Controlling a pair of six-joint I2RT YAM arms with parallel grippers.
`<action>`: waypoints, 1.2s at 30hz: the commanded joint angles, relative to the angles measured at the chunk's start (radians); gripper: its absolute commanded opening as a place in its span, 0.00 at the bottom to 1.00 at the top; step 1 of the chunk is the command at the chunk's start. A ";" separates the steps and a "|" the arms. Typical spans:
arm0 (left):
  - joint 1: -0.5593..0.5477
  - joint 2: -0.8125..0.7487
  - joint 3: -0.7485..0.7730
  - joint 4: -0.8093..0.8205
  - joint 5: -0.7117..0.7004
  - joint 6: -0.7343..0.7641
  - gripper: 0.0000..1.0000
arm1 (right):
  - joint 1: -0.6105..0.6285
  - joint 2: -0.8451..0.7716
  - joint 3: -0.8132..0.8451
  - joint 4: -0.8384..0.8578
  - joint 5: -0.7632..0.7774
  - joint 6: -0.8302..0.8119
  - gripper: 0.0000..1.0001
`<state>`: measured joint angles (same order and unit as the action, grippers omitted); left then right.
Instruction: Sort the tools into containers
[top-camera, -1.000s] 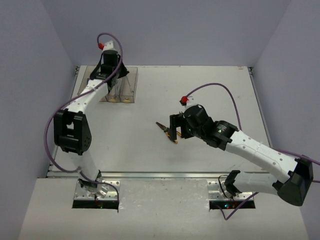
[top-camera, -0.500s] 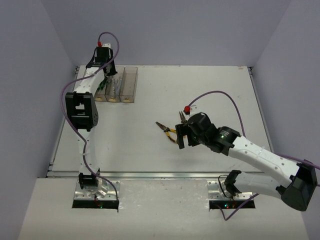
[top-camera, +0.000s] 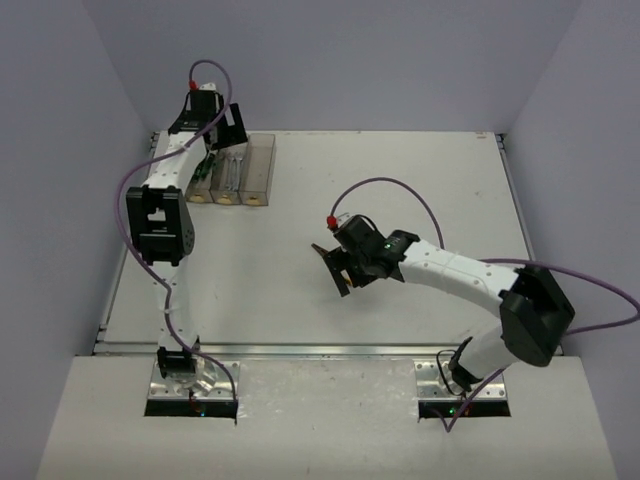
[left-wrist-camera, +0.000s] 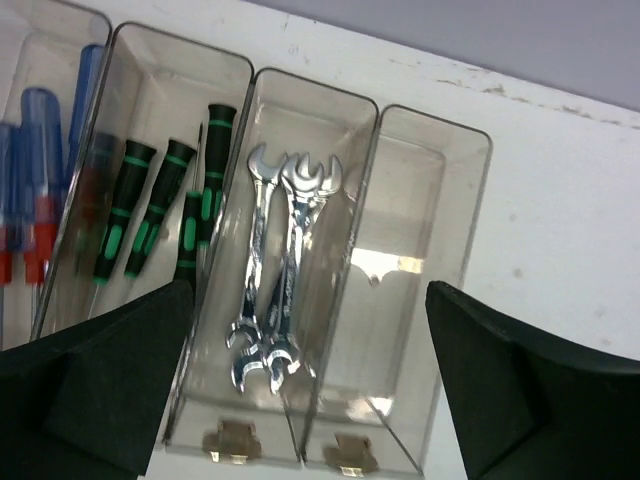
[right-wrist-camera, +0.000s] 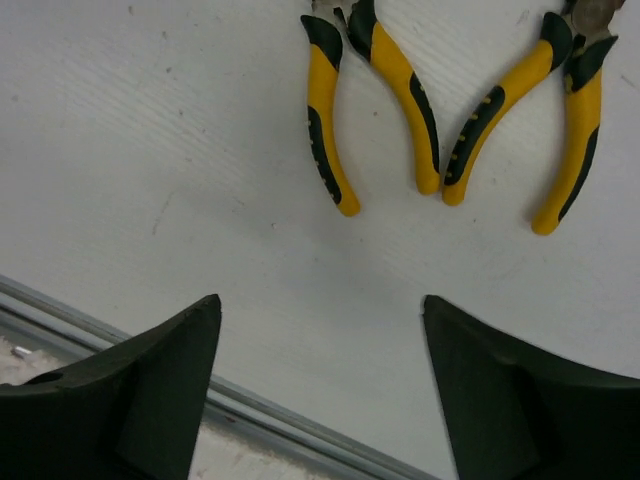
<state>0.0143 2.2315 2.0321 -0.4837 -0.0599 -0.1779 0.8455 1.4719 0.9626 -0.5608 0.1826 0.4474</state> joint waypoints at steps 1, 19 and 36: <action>-0.004 -0.367 -0.119 0.026 0.007 -0.220 1.00 | -0.006 0.143 0.121 -0.005 0.000 -0.123 0.67; -0.111 -1.391 -1.304 0.357 0.241 -0.350 1.00 | -0.054 0.531 0.335 0.002 -0.059 -0.218 0.32; -0.418 -1.414 -1.712 0.845 0.229 -0.687 1.00 | -0.060 0.235 0.169 0.158 -0.303 -0.063 0.00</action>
<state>-0.3126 0.8366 0.4429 0.0565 0.2340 -0.6959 0.7811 1.8778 1.1758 -0.5209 -0.0299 0.3174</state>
